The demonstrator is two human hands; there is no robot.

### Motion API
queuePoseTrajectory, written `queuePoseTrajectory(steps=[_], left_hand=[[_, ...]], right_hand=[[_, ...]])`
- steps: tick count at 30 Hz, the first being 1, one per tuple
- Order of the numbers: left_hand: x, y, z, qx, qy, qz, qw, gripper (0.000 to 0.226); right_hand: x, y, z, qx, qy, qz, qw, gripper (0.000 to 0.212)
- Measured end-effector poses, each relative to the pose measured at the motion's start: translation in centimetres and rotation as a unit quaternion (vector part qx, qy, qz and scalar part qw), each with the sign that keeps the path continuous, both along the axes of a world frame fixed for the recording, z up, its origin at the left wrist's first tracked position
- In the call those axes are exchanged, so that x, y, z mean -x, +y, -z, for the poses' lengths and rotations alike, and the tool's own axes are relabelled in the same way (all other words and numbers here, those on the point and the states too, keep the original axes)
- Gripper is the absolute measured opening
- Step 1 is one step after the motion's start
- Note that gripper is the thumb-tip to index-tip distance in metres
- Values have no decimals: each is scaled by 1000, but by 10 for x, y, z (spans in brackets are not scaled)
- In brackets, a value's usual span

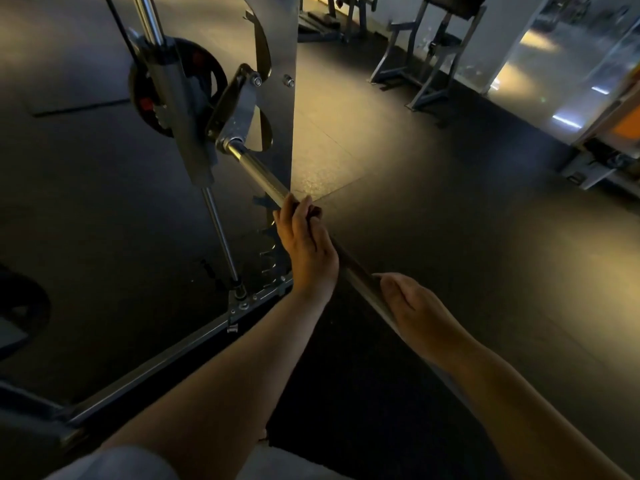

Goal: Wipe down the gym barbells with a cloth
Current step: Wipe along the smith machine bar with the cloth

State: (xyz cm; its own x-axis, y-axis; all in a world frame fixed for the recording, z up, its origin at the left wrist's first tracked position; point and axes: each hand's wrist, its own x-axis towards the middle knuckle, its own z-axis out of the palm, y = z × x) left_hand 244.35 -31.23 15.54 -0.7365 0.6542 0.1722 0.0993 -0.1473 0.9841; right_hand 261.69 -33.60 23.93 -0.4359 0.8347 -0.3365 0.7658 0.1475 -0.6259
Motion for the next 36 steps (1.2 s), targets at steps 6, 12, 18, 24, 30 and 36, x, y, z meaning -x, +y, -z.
queuePoseTrajectory(steps=[6, 12, 18, 24, 30, 36], left_hand=[[-72, -38, -8, -6, -67, 30, 997, 55], [-137, -91, -17, 14, -89, 126, 988, 66], [-79, -44, -16, 16, -74, 35, 996, 55], [-95, -55, -11, -17, -113, 63, 992, 58], [-71, -44, -14, -5, -75, 82, 994, 56], [2, 2, -11, 32, -104, 47, 993, 48]], right_hand=[[-15, 3, 2, 10, 67, 74, 995, 39], [-19, 3, 5, 22, 94, 76, 992, 35], [-15, 3, 6, 12, 84, 22, 996, 34], [-4, 5, 5, 17, 73, -30, 997, 35], [9, 13, 5, 28, 81, -18, 996, 31], [32, 19, 5, 5, 62, -42, 997, 26]])
